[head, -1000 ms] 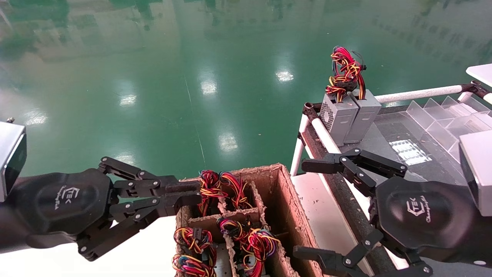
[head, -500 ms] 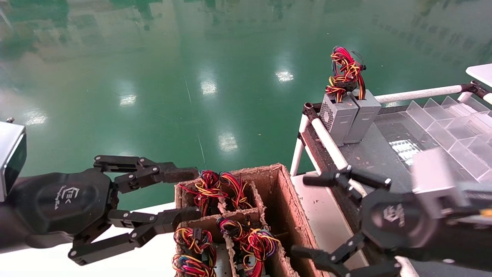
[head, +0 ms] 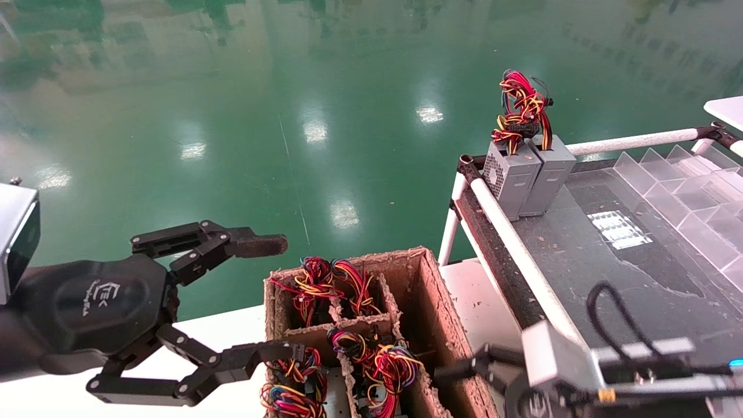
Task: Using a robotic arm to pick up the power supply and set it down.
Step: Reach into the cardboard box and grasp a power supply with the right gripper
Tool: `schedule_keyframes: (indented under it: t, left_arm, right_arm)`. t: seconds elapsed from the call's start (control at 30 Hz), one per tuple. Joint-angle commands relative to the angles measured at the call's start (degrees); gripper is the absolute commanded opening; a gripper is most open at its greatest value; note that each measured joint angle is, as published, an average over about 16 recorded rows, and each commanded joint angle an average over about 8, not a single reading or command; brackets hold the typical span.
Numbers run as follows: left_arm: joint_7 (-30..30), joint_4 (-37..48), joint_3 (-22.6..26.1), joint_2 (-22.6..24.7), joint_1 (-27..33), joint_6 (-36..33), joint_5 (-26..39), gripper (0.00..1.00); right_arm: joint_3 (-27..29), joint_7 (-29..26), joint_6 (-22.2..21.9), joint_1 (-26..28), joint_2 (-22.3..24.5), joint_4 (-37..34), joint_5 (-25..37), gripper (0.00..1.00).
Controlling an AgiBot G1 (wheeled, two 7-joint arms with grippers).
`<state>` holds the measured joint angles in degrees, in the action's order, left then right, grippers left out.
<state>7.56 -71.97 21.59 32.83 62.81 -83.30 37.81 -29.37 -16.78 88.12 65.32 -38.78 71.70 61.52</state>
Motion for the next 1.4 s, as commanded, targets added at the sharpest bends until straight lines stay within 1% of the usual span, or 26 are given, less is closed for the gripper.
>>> schedule_keyframes:
  t: [0.03, 0.2, 0.4, 0.43, 0.47, 0.5, 0.67, 0.7, 0.73, 0.77, 1.13, 1.4]
  left_arm:
    - [0.0, 0.0, 0.0, 0.0, 0.0, 0.0, 0.0, 1.0]
    - [0.0, 0.0, 0.0, 0.0, 0.0, 0.0, 0.0, 1.0]
    - [0.0, 0.0, 0.0, 0.0, 0.0, 0.0, 0.0, 1.0]
    - [0.0, 0.0, 0.0, 0.0, 0.0, 0.0, 0.0, 1.0]
    - [0.0, 0.0, 0.0, 0.0, 0.0, 0.0, 0.0, 1.0]
    - [0.0, 0.0, 0.0, 0.0, 0.0, 0.0, 0.0, 1.0]
    - [0.0, 0.0, 0.0, 0.0, 0.0, 0.0, 0.0, 1.0]
    - [0.0, 0.0, 0.0, 0.0, 0.0, 0.0, 0.0, 1.0]
    - [0.0, 0.0, 0.0, 0.0, 0.0, 0.0, 0.0, 1.0]
    - [0.0, 0.0, 0.0, 0.0, 0.0, 0.0, 0.0, 1.0]
    - [0.0, 0.0, 0.0, 0.0, 0.0, 0.0, 0.0, 1.0]
    - [0.0, 0.0, 0.0, 0.0, 0.0, 0.0, 0.0, 1.0]
  right_arm:
    - [-0.8, 0.0, 1.4, 0.3, -0.4, -0.3, 0.5, 1.0]
    - [-3.4, 0.7, 2.1, -0.5, 0.0, 1.3, 0.3, 1.0]
    - [-6.6, 1.1, 1.7, -1.2, 0.2, 2.6, 0.0, 1.0]
    - [-7.0, 1.2, 1.6, -1.3, 0.2, 2.6, 0.0, 0.98]
    - [-7.3, 1.3, 1.5, -1.3, 0.2, 2.6, 0.0, 0.92]
    - [-7.7, 1.3, 1.3, -1.4, 0.2, 2.6, 0.0, 0.83]
    - [-8.9, 1.3, 0.5, -1.8, -0.3, 2.0, 0.2, 0.21]
    - [-9.1, 1.1, 0.3, -1.9, -0.4, 1.7, 0.2, 0.11]
    - [-9.2, 0.9, 0.1, -2.0, -0.6, 1.4, 0.2, 0.05]
    - [-9.4, 0.7, -0.1, -2.1, -0.8, 1.1, 0.2, 0.01]
    - [-10.3, -0.7, -1.4, -2.0, -4.0, -3.1, 0.0, 0.0]
    - [-11.0, -0.3, -3.2, -2.2, -5.9, -4.7, 1.7, 0.0]
